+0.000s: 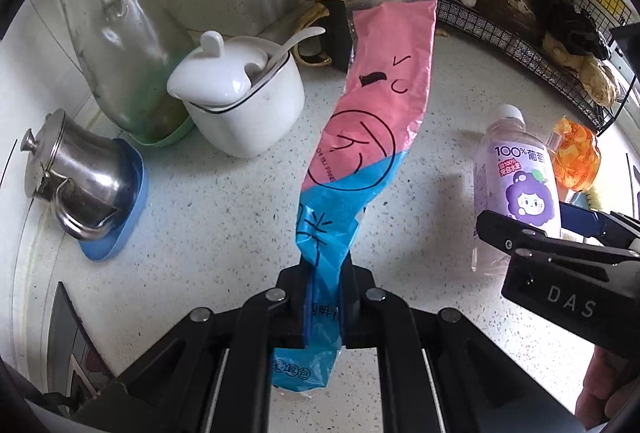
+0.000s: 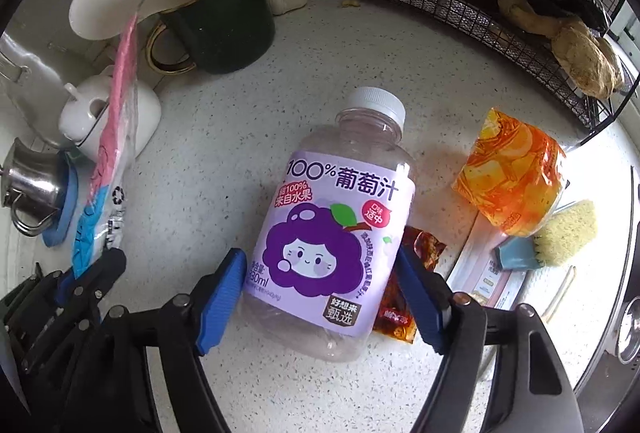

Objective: Collect trash
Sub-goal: 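Grasp the grape juice bottle with the right gripper while the left gripper holds the wrapper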

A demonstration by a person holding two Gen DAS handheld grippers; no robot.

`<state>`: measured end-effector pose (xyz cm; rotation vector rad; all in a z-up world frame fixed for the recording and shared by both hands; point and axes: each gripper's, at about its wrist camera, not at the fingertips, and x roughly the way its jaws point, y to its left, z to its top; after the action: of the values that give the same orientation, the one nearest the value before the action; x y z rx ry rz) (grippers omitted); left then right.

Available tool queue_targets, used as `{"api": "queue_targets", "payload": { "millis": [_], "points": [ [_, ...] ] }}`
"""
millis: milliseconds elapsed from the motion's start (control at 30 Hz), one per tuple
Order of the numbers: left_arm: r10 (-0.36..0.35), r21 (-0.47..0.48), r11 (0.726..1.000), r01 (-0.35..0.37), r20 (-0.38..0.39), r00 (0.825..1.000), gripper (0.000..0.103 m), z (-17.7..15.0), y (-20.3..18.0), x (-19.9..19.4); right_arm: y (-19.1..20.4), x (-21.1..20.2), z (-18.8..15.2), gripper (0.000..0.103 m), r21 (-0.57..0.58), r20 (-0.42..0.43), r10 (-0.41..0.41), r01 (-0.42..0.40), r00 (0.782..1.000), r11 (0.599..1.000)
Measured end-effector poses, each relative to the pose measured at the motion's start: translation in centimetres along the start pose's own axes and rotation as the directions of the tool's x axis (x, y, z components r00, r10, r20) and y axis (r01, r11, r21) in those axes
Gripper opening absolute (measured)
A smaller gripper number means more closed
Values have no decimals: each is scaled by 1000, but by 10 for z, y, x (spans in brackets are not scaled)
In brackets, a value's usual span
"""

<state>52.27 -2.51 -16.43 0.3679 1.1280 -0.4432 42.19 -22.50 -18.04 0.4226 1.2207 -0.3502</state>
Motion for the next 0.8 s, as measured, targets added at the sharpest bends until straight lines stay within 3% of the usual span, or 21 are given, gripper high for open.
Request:
{"api": "queue_targets", "payload": {
  "millis": [100,433,467,500,533,567,800],
  "points": [
    [-22,-2,1000,22,10,1000,8,-12,-4,-12,-6,-16,-14,70,-37,29,29,-28,999,999],
    [9,-35,999,-8,33,999,8,-54,-39,-52,-55,-82,-52,65,-165,91,127,-111,988,980],
    [15,-42,999,-14,36,999,8,-57,-44,-57,-59,-89,-56,61,-180,98,140,-120,985,976],
    [23,-49,999,-21,40,999,8,-63,-48,-62,-63,-96,-61,41,-199,102,145,-123,984,972],
    [30,-56,998,-28,43,999,8,-69,-54,-68,-68,-99,-65,3,-209,85,154,-133,984,969],
    [37,-63,997,-35,46,998,8,-74,-59,-73,-73,-101,-68,1,-215,65,180,-163,981,963],
    [80,-135,988,-77,18,997,8,-112,-84,-77,-80,-88,-103,0,-323,34,174,-154,984,934]
  ]
}}
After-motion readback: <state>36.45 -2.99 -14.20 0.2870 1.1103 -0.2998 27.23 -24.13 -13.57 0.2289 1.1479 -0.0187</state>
